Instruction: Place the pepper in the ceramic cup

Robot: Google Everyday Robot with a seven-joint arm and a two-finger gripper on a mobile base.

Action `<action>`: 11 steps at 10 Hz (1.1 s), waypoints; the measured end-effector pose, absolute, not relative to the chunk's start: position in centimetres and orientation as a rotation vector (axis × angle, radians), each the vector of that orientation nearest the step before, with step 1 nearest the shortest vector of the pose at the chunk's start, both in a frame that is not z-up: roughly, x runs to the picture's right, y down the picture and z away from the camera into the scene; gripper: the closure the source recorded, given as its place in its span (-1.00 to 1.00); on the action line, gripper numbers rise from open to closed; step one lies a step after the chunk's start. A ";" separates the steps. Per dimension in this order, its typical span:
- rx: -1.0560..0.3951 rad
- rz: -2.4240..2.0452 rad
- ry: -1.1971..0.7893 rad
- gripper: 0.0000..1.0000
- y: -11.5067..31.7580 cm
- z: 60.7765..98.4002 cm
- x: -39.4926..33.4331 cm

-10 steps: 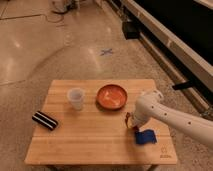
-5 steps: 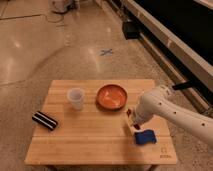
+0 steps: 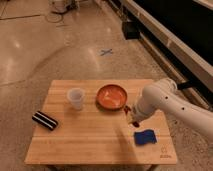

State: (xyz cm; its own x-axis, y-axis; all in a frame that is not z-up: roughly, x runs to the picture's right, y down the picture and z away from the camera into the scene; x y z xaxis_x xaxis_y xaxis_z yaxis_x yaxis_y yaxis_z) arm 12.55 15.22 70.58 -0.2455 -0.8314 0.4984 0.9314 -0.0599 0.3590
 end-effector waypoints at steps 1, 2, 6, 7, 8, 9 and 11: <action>-0.184 -1.670 -0.726 1.00 15.2 70.6 12.6; -0.184 -1.668 -0.725 1.00 15.3 70.6 12.7; -0.179 -1.671 -0.729 1.00 15.1 70.8 12.4; -0.156 -1.697 -0.740 1.00 14.2 71.3 11.1; -0.131 -1.731 -0.750 1.00 13.3 71.6 9.5; -0.104 -1.771 -0.761 1.00 12.3 71.8 7.6; -0.052 -1.855 -0.787 1.00 10.3 72.1 3.4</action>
State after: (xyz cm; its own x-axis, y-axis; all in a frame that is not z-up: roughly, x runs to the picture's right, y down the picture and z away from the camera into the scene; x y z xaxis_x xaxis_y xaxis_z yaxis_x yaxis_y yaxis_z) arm 3.40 10.27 72.08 -0.4293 -0.8162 0.3866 0.8451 -0.2119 0.4909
